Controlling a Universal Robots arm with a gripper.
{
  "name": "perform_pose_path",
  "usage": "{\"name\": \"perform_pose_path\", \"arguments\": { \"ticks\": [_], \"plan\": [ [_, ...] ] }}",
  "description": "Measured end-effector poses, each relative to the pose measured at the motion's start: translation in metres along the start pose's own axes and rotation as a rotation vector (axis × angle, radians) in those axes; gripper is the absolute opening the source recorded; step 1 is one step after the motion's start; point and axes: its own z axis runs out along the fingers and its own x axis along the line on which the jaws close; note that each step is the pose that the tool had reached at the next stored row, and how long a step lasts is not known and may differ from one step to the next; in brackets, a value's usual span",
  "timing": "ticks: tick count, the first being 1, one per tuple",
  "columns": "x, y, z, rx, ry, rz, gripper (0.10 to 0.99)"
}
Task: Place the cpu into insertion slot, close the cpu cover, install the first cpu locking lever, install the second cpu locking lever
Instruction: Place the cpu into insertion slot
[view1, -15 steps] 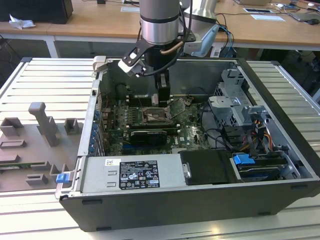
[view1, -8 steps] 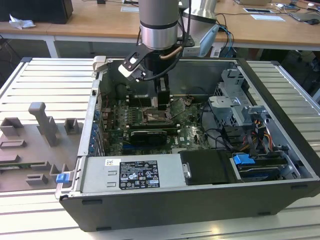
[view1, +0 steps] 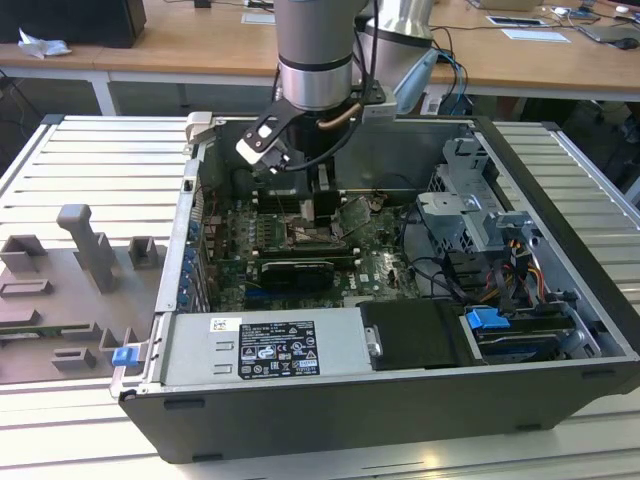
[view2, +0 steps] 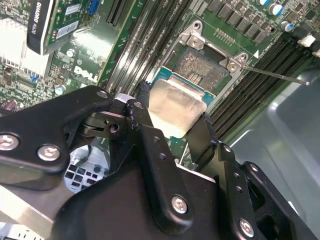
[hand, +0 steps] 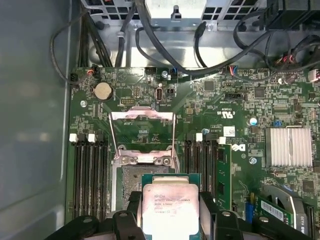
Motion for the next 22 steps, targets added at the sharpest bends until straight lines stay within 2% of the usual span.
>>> {"name": "perform_pose_path", "arguments": {
  "ticks": [5,7,12,13,22],
  "plan": [
    [0.0003,-0.0032,0.0062,0.000,-0.0001,0.000,0.541],
    [0.0007,-0.0051,0.0119,0.000,0.0000,0.000,0.541],
    [0.0076,-0.0062,0.0197,0.000,0.0002,0.000,0.541],
    [0.0088,-0.0067,0.0231,0.000,0.0001,0.000,0.541],
    [0.0149,-0.0094,0.0367,0.000,-0.0001,0.000,0.541]
  ]
}}
